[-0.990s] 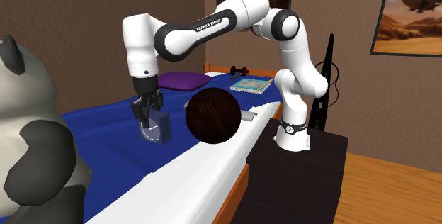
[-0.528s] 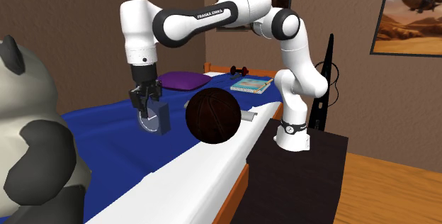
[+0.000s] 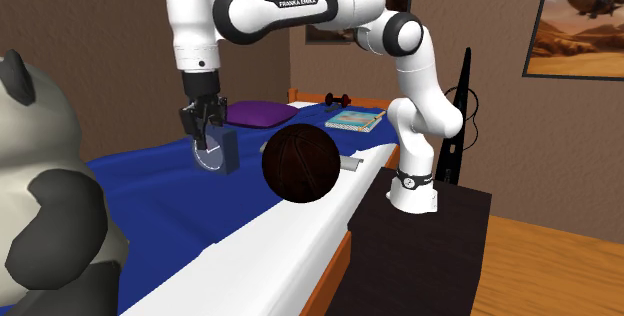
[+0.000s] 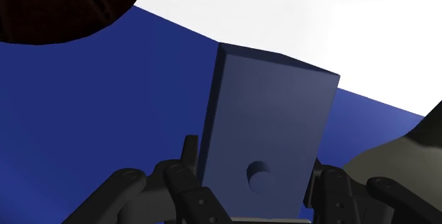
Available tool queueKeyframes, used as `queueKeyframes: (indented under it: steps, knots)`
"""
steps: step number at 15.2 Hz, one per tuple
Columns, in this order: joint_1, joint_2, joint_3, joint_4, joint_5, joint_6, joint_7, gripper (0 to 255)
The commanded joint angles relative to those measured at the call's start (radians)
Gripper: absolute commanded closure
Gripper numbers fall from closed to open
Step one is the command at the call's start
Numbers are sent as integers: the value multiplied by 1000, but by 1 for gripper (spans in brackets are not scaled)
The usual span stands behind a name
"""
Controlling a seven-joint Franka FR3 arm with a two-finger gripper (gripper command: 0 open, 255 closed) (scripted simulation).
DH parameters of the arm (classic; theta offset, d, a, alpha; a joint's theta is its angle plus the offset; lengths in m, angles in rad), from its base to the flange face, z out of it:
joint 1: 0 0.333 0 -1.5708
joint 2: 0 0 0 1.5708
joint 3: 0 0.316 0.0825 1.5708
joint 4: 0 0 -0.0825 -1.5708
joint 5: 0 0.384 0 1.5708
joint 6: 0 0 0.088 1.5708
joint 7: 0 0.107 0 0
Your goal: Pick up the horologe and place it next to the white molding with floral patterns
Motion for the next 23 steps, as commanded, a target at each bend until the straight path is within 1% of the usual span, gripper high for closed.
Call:
queueKeyframes:
  steps: [1, 2, 7, 13, 18, 23]
  knots:
    - [-3, 4, -1, 34, 1, -30, 0, 255]
    - [-4, 6, -1, 48, 1, -43, 0, 255]
    - [-18, -172, -31, -207, -36, 38, -58, 255]
    - [-52, -346, -70, -429, -85, 93, -130, 255]
    - [-89, -469, -109, -569, -130, 117, -195, 255]
    - [-135, -576, -153, -675, -178, 127, -267, 255]
